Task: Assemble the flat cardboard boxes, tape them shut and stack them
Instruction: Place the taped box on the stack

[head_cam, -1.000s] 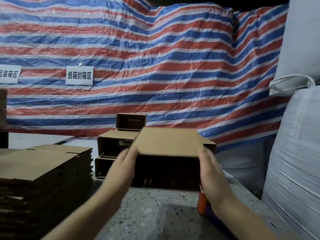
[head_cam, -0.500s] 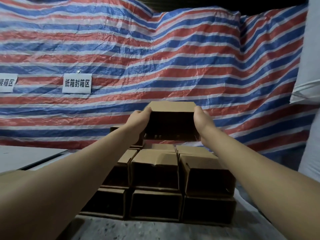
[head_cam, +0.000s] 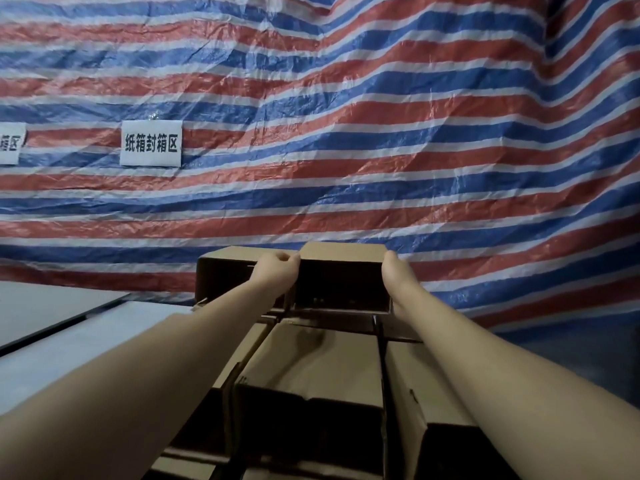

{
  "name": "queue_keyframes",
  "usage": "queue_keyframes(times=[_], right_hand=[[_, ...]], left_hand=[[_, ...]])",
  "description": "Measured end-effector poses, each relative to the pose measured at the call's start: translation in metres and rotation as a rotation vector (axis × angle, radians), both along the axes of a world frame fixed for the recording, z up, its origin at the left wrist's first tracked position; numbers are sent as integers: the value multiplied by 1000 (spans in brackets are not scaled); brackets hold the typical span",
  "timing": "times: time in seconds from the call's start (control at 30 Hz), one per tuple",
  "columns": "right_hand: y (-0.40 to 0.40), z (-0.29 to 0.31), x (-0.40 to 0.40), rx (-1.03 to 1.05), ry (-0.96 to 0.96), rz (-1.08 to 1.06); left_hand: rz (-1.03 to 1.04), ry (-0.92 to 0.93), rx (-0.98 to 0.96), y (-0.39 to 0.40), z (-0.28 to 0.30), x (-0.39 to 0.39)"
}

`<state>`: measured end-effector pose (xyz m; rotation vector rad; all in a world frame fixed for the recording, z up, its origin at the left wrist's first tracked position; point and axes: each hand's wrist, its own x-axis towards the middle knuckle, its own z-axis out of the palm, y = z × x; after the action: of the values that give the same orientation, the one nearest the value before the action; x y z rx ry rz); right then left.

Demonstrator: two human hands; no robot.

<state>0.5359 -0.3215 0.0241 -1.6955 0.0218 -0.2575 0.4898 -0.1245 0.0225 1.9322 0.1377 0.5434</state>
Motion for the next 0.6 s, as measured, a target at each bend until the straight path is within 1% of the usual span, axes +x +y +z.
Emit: queue_keyframes(times=[0.1, 0.2, 0.3, 0.43, 0.5, 0.6], right_hand=[[5, -8, 15, 15, 15, -4], [9, -19, 21, -9, 44, -6], [10, -26, 16, -43, 71, 7], [4, -21, -5, -99, 110, 55], [-4, -16, -19, -113, 116, 21], [-12, -1, -53, -180, 50, -91]], left_hand=[[50, -33, 51, 4, -9, 12], [123, -75, 60, 6, -15, 15], [195, -80, 89, 8, -20, 13], [241, -95, 150, 7, -21, -4], [231, -108, 158, 6, -17, -18], [198, -133, 183, 3, -9, -48]])
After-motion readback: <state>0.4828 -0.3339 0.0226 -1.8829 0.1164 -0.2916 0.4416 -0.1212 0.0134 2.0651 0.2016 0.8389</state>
